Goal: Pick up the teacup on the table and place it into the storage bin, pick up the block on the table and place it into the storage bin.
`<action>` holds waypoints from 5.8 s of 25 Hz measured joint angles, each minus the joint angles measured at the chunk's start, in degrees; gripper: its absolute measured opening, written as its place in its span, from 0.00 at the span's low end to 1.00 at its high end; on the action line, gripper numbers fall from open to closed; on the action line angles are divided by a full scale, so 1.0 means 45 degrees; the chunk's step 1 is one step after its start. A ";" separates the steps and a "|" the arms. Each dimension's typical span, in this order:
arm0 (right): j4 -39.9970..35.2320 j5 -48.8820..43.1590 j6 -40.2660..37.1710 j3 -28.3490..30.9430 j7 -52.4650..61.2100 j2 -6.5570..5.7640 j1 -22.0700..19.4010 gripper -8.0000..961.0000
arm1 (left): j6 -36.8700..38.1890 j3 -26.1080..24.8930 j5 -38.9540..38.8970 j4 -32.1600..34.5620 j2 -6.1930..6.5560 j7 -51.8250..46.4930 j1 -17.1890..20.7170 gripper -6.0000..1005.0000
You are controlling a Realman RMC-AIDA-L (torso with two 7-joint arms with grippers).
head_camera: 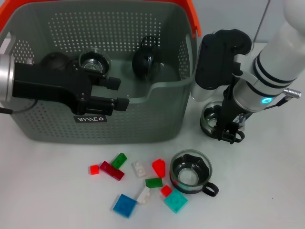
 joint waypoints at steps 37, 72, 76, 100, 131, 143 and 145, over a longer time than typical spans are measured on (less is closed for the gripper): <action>-1.1421 -0.2969 -0.5661 0.3361 0.1968 -0.0126 -0.1876 0.07 | -0.0719 0.0000 -0.0040 -0.0071 0.0048 0.0020 0.0068 0.63; -0.4690 0.4813 -0.0046 0.5189 0.1500 -0.0246 0.0459 0.07 | -0.0442 -0.0972 -0.1119 0.0726 0.0001 -0.0042 0.0961 0.63; -0.3823 0.4185 0.0112 0.4993 0.1504 -0.0151 0.1146 0.07 | -0.0189 -0.0978 -0.1053 0.0733 0.0088 -0.0015 0.1265 0.63; 0.1265 0.3941 0.4200 0.1460 0.2066 0.0078 0.3309 0.07 | 0.0857 -0.1484 -0.0896 0.0989 -0.0037 0.0278 0.2275 0.63; 0.2893 0.5949 0.7812 -0.2645 0.1003 0.0129 0.3260 0.07 | 0.0821 -0.1486 -0.0899 0.0924 -0.0157 0.0533 0.2334 0.63; 0.3352 0.5972 0.7856 -0.2560 0.1144 0.0085 0.3390 0.09 | 0.0671 -0.1485 -0.0899 0.0925 -0.0180 0.0528 0.2317 0.63; 0.3338 0.5975 0.7814 -0.2560 0.1156 0.0076 0.3393 0.10 | 0.0669 -0.1486 -0.0899 0.0922 -0.0178 0.0528 0.2313 0.63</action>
